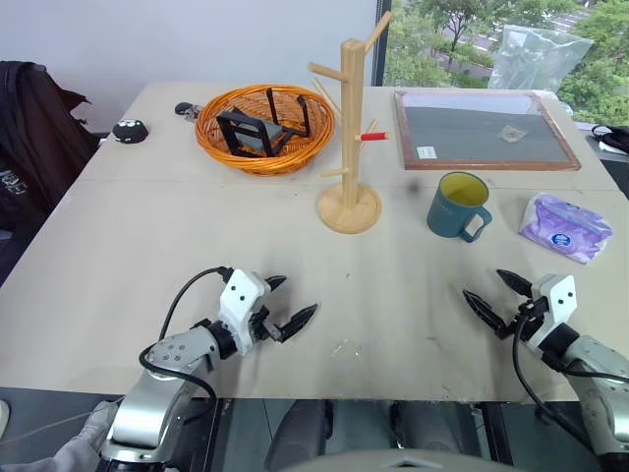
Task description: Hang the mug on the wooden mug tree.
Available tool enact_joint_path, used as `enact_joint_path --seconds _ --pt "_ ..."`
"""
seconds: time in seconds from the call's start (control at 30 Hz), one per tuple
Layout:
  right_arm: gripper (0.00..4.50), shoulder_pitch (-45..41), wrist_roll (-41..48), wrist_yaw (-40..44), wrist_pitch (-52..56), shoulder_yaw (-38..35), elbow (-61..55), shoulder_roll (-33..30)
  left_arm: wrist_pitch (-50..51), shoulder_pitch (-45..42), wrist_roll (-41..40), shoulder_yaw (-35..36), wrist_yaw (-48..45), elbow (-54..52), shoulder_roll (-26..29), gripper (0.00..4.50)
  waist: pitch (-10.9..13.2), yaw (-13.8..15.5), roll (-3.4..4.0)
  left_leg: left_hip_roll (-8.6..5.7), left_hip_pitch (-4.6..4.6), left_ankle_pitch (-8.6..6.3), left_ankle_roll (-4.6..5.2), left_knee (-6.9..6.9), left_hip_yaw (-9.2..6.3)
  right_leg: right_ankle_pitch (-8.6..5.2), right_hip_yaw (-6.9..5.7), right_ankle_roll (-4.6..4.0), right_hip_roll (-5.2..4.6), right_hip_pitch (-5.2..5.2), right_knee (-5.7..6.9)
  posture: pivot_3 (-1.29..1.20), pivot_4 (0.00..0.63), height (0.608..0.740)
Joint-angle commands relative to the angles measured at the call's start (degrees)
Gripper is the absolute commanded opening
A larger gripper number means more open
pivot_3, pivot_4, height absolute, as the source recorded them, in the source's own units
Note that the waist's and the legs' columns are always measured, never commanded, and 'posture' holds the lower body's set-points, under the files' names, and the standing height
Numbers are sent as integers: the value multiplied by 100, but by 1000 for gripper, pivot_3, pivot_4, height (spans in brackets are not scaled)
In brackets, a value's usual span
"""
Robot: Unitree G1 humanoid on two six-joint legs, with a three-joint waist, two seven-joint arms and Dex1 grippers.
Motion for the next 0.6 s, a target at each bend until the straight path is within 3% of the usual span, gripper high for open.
enact_joint_path --seconds 0.03,0.37,0.6 --pt "4500 -283 -217 -857 290 -76 -442 240 -51 -309 -55 -13 -149 -146 126 4482 0 -1 0 0 0 0 0 0 0 0 0 0 0 0 1 0 150 740" --pt "4500 -1310 -880 -2650 1623 199 -809 877 763 -1932 -590 -349 -967 -210 594 4482 2 -25 3 -27 -9 17 -29 -2 -4 0 -2 1 1 -13 2 0 150 740" --pt "4500 -1775 -1218 -3218 1576 253 -531 1287 1299 -2436 -896 -422 -1227 -442 892 4482 3 -34 4 -27 -13 17 -29 -4 0 0 1 1 3 -20 3 0 150 740"
